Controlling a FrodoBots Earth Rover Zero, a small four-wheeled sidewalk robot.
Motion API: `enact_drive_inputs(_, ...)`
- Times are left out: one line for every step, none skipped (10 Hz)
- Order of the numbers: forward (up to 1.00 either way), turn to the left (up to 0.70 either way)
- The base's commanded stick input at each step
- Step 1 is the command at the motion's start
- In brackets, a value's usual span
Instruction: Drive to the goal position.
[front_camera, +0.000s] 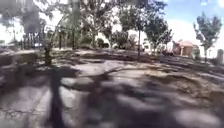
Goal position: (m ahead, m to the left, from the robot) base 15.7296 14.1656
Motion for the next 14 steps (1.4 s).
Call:
enact_drive_inputs(0.00, 0.00)
enact_drive_inputs(0.00, 0.00)
enact_drive_inputs(0.00, 0.00)
enact_drive_inputs(0.00, 0.00)
enact_drive_inputs(0.00, 0.00)
enact_drive_inputs(0.00, 0.00)
enact_drive_inputs(0.00, 0.00)
enact_drive_inputs(0.00, 0.00)
enact_drive_inputs(0.00, 0.00)
enact_drive_inputs(1.00, 0.05)
enact_drive_inputs(1.00, 0.14)
enact_drive_inputs(1.00, 0.23)
enact_drive_inputs(1.00, 0.32)
enact_drive_inputs(1.00, 0.00)
